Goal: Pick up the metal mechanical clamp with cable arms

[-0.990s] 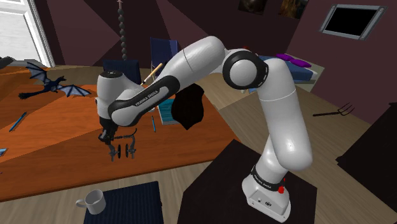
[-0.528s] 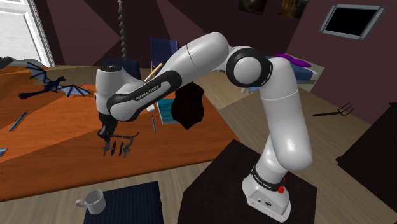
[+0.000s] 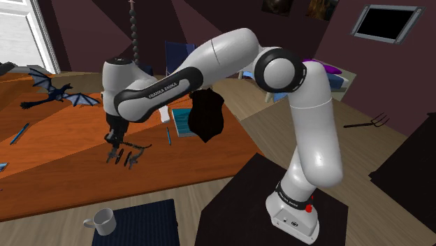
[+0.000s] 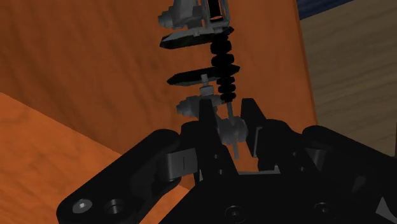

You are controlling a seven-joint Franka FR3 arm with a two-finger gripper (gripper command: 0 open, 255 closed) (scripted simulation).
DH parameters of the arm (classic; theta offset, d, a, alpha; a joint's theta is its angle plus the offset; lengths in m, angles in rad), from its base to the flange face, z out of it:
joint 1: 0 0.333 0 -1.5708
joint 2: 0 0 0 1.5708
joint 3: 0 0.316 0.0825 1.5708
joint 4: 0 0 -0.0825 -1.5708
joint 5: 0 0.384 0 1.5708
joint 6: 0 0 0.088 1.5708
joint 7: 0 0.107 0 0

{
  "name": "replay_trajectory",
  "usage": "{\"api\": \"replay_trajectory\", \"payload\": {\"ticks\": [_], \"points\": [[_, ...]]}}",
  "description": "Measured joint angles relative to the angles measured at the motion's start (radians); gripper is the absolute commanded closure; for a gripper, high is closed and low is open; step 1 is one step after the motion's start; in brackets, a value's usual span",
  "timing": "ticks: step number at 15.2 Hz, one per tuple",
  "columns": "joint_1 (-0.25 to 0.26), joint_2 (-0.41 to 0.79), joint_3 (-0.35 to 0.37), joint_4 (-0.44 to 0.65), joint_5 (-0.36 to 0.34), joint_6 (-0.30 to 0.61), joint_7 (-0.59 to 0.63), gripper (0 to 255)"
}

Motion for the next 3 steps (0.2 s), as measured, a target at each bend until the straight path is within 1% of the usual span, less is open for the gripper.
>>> {"api": "replay_trajectory", "payload": {"ticks": [3], "points": [[-0.003,-0.022,0.004,0.005,0.007,-0.027,-0.005,255]]}}
